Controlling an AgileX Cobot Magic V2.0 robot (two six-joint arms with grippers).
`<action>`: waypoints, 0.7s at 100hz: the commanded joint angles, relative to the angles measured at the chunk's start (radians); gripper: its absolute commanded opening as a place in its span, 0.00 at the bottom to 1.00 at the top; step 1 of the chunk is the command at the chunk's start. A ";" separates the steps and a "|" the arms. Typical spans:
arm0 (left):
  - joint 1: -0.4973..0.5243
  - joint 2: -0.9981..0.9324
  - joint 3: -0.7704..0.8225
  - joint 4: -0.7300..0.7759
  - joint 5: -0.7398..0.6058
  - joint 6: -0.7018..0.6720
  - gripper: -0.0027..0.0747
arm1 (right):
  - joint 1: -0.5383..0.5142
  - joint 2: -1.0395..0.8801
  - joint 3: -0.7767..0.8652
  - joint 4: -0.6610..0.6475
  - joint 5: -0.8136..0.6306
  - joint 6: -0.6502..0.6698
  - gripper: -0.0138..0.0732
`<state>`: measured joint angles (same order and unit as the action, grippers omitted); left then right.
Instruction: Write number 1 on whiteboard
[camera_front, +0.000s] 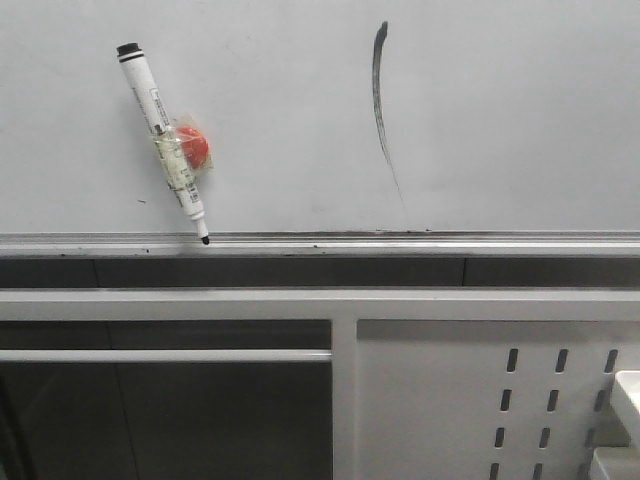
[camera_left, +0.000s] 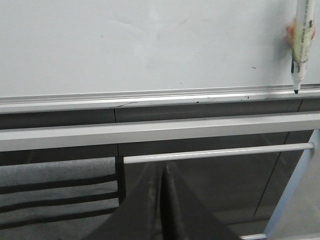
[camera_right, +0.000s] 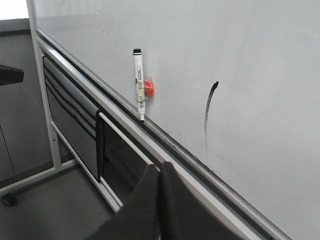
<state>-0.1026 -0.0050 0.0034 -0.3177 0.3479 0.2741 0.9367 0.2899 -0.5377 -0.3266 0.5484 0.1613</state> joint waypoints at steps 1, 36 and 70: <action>0.004 -0.022 0.036 -0.016 -0.042 -0.008 0.01 | -0.007 0.009 -0.021 -0.020 -0.070 -0.001 0.10; 0.004 -0.022 0.036 -0.016 -0.042 -0.008 0.01 | -0.007 0.009 -0.021 -0.020 -0.048 -0.001 0.10; 0.004 -0.022 0.036 -0.016 -0.042 -0.008 0.01 | -0.394 0.006 0.266 -0.008 -0.497 0.091 0.10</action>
<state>-0.1026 -0.0050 0.0034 -0.3177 0.3500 0.2741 0.6587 0.2899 -0.3332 -0.3490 0.2887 0.2476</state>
